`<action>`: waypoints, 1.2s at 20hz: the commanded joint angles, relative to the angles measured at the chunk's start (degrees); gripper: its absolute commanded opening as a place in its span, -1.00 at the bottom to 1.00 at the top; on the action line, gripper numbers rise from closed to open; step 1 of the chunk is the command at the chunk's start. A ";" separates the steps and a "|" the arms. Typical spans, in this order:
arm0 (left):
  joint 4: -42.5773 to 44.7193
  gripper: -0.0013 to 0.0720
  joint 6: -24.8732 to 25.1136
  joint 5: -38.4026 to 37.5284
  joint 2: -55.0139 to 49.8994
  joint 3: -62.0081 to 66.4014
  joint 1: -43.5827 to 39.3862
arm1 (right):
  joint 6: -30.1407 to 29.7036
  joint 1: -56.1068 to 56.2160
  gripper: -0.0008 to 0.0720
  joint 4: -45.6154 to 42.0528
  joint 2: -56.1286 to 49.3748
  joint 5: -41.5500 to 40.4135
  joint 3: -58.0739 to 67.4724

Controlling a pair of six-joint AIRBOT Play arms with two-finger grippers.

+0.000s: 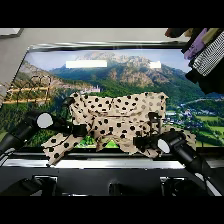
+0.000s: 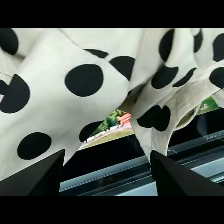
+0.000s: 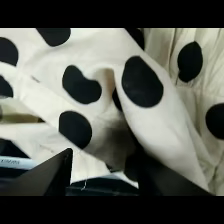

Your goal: Fold the clothes and pants, and hang the long-sleeved shirts on hangers.

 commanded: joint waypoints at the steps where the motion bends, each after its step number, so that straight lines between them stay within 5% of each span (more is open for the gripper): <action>1: 0.11 0.67 0.02 1.16 0.37 -0.74 -2.01 | 0.11 0.24 0.30 -0.90 -4.20 -4.76 -0.17; 3: 0.09 0.67 0.02 1.75 -0.13 -0.76 -3.34 | 0.11 0.24 0.16 -0.98 -5.03 -5.01 -0.17; 5: 0.07 0.67 0.02 3.02 -1.33 -0.76 -5.27 | 0.33 0.24 -0.70 -0.98 -4.94 -4.50 -0.09; 6: 0.04 0.67 0.02 3.76 -2.08 -0.76 -6.45 | 0.72 0.24 -0.88 -0.81 -4.90 -3.91 0.07; 12: -0.31 0.67 0.04 6.47 -6.58 -0.74 -12.92 | 8.00 0.24 -0.91 -0.55 -2.51 0.17 0.11; 18: -0.33 0.63 -0.09 10.62 -11.32 -0.74 -13.64 | 8.00 0.24 -0.91 4.52 -1.01 0.55 0.13; 19: -0.35 0.50 -0.90 10.80 -12.44 -0.70 -13.64 | 8.15 0.24 -0.91 5.53 -1.03 1.36 0.20; 20: -0.37 -0.35 -1.99 10.29 -13.42 -0.59 -13.53 | 8.63 0.24 -0.92 5.62 -1.03 3.54 0.90; 21: -0.61 -0.93 -1.64 9.84 -13.77 -0.13 -13.29 | 8.63 0.24 -0.92 4.83 -1.03 6.21 2.40; 24: -0.24 -0.93 -1.49 3.41 -12.83 7.34 -10.36 | 7.65 0.22 -0.92 -3.17 -1.03 17.11 13.46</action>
